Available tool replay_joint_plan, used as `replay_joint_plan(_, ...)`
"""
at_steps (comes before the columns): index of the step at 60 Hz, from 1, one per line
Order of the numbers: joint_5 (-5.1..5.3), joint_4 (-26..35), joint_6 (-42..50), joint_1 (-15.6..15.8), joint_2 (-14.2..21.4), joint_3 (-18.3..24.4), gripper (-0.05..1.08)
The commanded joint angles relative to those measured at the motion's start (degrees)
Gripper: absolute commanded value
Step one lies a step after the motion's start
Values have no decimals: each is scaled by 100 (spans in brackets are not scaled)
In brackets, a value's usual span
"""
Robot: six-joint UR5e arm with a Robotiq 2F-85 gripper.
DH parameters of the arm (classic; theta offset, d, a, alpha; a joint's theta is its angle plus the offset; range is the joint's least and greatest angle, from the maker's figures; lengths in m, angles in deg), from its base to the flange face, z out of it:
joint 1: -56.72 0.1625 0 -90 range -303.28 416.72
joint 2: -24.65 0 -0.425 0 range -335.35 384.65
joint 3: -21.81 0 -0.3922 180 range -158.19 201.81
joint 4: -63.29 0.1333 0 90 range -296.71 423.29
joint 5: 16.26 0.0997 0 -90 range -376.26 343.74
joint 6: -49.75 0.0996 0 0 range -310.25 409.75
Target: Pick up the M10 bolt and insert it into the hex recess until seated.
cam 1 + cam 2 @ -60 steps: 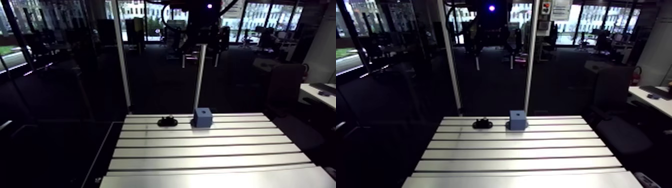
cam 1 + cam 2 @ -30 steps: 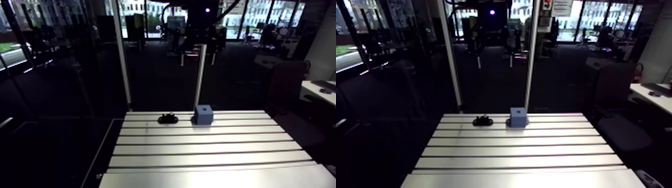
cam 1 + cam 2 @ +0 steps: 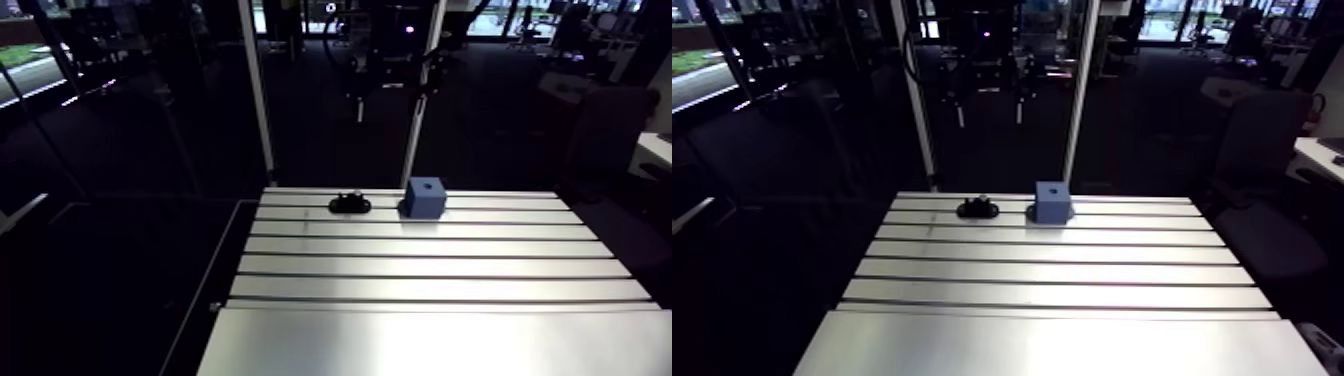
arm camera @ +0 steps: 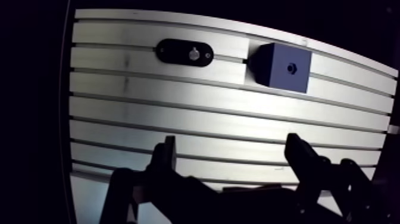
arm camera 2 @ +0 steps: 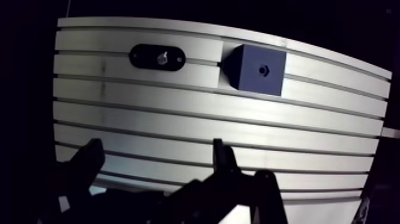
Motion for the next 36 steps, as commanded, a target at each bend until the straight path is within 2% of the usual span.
replay_joint_plan(1, 112, -1163, -221, 124, -388, -319, 1)
replay_joint_plan(16, 96, -1710, -163, 151, -834, -400, 1)
replay_joint_plan(22, 44, -1976, -151, 197, -990, -402, 1)
replay_joint_plan(29, 51, -2005, -134, 207, -1057, -393, 1)
replay_joint_plan(36, 103, -2091, -109, 214, -1215, -402, 5)
